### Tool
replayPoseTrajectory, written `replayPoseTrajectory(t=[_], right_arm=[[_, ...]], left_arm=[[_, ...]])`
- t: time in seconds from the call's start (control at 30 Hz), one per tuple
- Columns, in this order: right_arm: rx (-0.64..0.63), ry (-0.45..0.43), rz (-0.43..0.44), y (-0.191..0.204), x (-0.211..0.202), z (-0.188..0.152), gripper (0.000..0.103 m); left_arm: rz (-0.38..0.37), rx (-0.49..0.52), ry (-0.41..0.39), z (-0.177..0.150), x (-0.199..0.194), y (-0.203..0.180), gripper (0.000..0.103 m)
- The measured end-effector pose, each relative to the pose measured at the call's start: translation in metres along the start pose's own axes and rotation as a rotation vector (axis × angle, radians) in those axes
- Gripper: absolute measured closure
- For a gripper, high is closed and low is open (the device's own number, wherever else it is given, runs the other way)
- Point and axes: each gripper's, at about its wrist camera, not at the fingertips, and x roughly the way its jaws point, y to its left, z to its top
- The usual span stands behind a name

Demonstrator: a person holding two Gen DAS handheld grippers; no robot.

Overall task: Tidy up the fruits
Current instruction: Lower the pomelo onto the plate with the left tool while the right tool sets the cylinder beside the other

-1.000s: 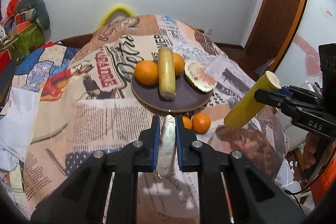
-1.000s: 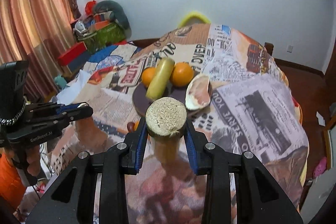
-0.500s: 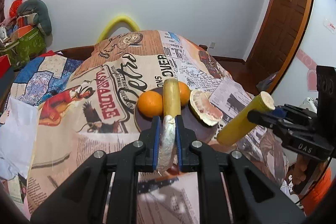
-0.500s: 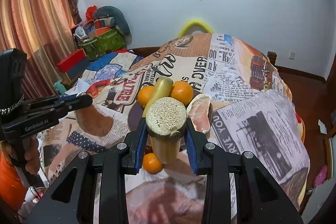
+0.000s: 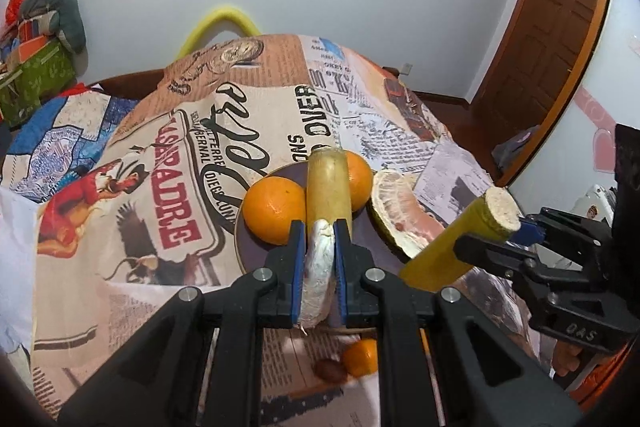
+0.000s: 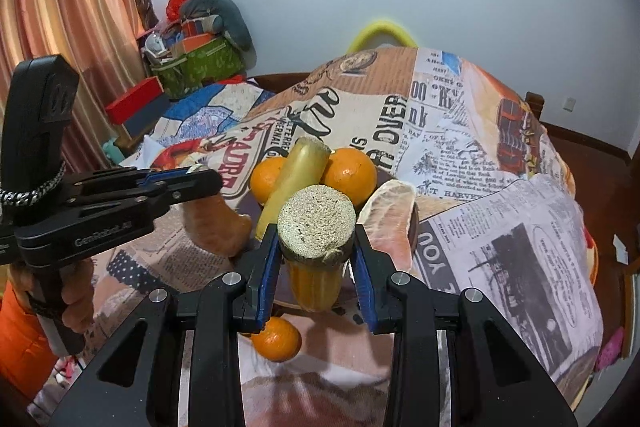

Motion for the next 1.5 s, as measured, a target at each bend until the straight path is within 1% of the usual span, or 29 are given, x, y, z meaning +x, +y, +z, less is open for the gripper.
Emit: replayPoseTrajectory(t=[0.2, 0.33, 0.43, 0.6, 0.73, 0.8, 0.87, 1.0, 1.1, 1.17, 1.2, 1.3, 1.47, 1.5], right_arm=[[-0.007, 0.004, 0.017, -0.002, 0.015, 0.009, 0.072], [-0.003, 0.018, 0.017, -0.004, 0.030, 0.012, 0.072], [0.007, 0.013, 0.029, -0.007, 0.035, 0.016, 0.072], [0.023, 0.029, 0.050, -0.012, 0.045, 0.025, 0.072], [0.022, 0.041, 0.044, -0.012, 0.056, 0.028, 0.071], [0.021, 0.047, 0.035, -0.013, 0.061, 0.028, 0.070], [0.020, 0.053, 0.024, -0.014, 0.065, 0.028, 0.069], [0.029, 0.056, 0.026, -0.018, 0.068, 0.029, 0.068], [0.034, 0.063, 0.029, -0.020, 0.073, 0.029, 0.068], [0.032, 0.079, 0.031, -0.020, 0.077, 0.029, 0.068], [0.032, 0.089, 0.035, -0.020, 0.080, 0.028, 0.068], [0.028, 0.097, 0.032, -0.019, 0.083, 0.024, 0.067], [0.026, 0.108, 0.035, -0.019, 0.082, 0.021, 0.067], [0.021, 0.112, 0.031, -0.018, 0.082, 0.020, 0.065]], left_arm=[[-0.006, -0.017, -0.010, 0.010, 0.018, 0.005, 0.090], [0.001, -0.028, -0.022, 0.018, 0.027, 0.009, 0.090], [0.004, -0.026, -0.024, 0.023, 0.032, 0.010, 0.090], [0.040, -0.007, -0.028, 0.028, 0.042, 0.010, 0.090], [0.062, -0.019, -0.023, 0.032, 0.050, 0.014, 0.089], [0.065, -0.033, -0.001, 0.033, 0.054, 0.018, 0.081], [0.051, -0.053, 0.028, 0.032, 0.059, 0.023, 0.062], [0.074, -0.076, 0.044, 0.027, 0.065, 0.032, 0.060], [0.064, -0.097, 0.056, 0.023, 0.065, 0.038, 0.060], [0.051, -0.110, 0.074, 0.021, 0.066, 0.041, 0.053], [0.045, -0.115, 0.082, 0.020, 0.067, 0.043, 0.051], [0.032, -0.114, 0.105, 0.015, 0.069, 0.043, 0.051], [0.039, -0.103, 0.133, 0.003, 0.073, 0.043, 0.046], [0.035, -0.105, 0.139, 0.002, 0.074, 0.044, 0.046]])
